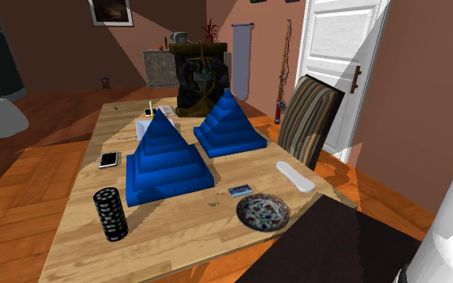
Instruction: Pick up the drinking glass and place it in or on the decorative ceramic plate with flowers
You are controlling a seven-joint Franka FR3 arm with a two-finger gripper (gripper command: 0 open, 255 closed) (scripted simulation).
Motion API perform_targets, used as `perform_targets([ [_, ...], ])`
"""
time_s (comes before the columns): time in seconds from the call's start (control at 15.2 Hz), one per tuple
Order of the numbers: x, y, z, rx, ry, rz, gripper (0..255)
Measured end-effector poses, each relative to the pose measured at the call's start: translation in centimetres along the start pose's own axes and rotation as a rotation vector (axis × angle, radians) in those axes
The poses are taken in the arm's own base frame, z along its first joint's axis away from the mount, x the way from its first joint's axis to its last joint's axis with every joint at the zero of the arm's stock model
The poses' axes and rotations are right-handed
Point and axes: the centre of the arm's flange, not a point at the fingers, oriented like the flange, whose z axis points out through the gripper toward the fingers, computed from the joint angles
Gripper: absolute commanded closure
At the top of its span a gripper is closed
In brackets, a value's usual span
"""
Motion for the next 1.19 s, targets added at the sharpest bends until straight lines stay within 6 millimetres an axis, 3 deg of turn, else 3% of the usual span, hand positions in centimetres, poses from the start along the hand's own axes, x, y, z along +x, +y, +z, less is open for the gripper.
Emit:
perform_targets([
  [0.26,1.8,-1.0,1.8,0.0,-0.002,-0.003,0],
  [1.19,15.3,-6.7,12.7,-0.001,-0.007,-0.02,0],
])
